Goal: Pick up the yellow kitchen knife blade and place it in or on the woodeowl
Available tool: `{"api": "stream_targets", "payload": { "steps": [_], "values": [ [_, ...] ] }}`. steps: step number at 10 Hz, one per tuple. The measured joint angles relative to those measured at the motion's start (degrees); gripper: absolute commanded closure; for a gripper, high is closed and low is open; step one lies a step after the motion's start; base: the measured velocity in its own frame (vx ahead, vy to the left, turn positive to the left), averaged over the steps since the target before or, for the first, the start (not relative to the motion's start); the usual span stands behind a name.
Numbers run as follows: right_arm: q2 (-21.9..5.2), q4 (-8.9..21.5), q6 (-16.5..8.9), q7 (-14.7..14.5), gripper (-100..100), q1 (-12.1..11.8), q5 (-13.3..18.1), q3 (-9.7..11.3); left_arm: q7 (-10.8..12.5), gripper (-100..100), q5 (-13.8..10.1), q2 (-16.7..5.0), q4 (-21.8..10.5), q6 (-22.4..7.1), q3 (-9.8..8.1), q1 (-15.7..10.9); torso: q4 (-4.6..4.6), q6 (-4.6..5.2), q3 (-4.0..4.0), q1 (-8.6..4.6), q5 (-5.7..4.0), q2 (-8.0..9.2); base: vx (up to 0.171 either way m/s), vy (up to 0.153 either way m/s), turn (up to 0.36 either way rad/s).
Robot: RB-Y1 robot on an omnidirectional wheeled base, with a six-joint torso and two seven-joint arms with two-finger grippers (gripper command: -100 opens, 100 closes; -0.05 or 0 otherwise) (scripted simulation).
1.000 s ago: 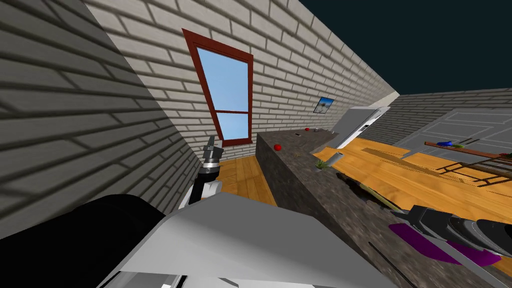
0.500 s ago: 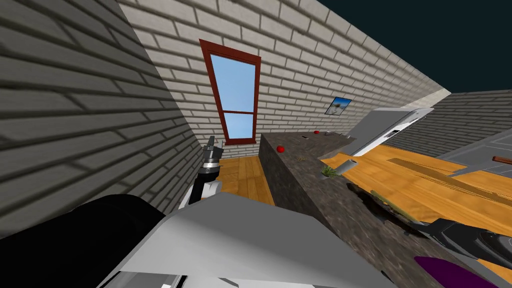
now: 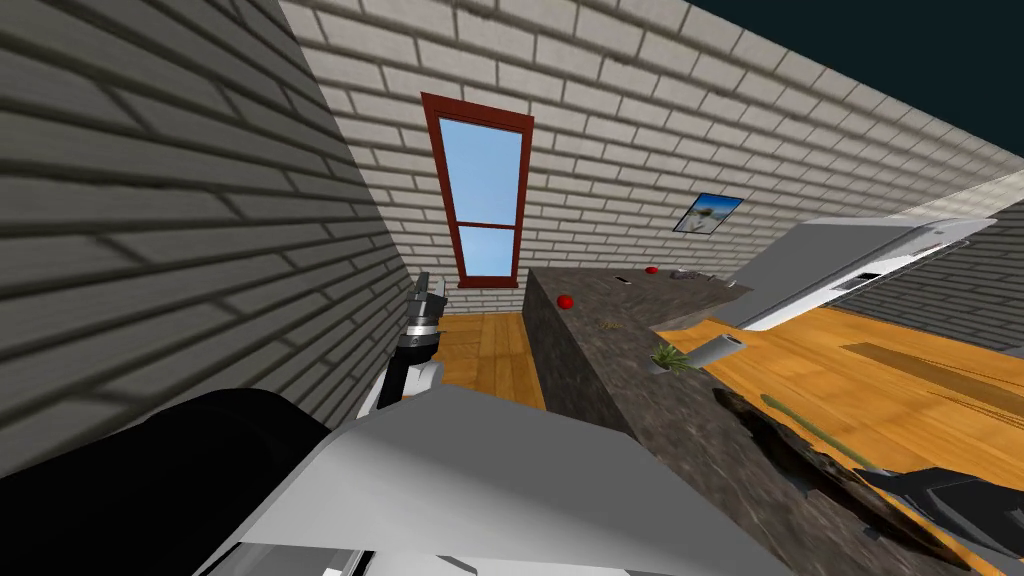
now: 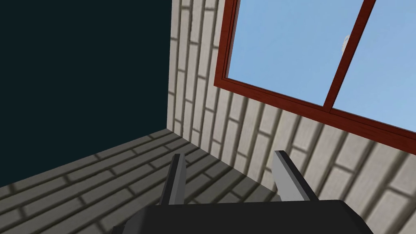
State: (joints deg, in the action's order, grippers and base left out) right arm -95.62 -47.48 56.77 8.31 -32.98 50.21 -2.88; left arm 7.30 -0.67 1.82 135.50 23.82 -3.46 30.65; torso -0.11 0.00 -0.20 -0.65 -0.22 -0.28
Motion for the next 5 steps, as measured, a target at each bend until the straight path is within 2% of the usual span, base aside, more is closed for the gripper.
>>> {"api": "stream_targets", "payload": {
  "steps": [1,2,3,4,5],
  "values": [
    [0.1,0.4,-0.3,1.0,100,-2.0,-0.7,-0.8,0.0,0,0.0,0.0,0.0,0.0,0.00,0.0,0.00,-0.13,-0.02,-0.07,0.00,-0.03,0.002,-0.157,0.312],
    [0.8,3.2,0.5,1.9,100,1.5,0.1,1.6,0.0,0,0.0,0.0,0.0,0.0,0.00,0.0,-0.01,-0.15,-0.04,-0.24,-0.04,-0.07,0.007,-0.111,0.103],
    [0.7,3.6,0.7,2.5,100,1.2,-0.1,1.3,0.0,0,0.0,0.0,0.0,0.0,0.00,0.0,0.00,0.02,-0.02,-0.10,-0.05,-0.05,0.011,-0.038,-0.037],
    [0.5,3.0,0.3,2.8,100,-0.5,-0.5,0.3,0.0,0,0.0,0.0,0.0,0.0,0.00,0.0,0.01,0.08,0.01,0.15,-0.02,0.01,0.020,-0.055,0.272],
    [1.1,4.3,0.4,3.3,100,-0.9,-0.7,0.5,0.0,0,0.0,0.0,0.0,0.0,0.01,0.0,0.01,-0.12,-0.02,0.13,0.01,-0.06,0.012,-0.131,0.229]
  ]
}}
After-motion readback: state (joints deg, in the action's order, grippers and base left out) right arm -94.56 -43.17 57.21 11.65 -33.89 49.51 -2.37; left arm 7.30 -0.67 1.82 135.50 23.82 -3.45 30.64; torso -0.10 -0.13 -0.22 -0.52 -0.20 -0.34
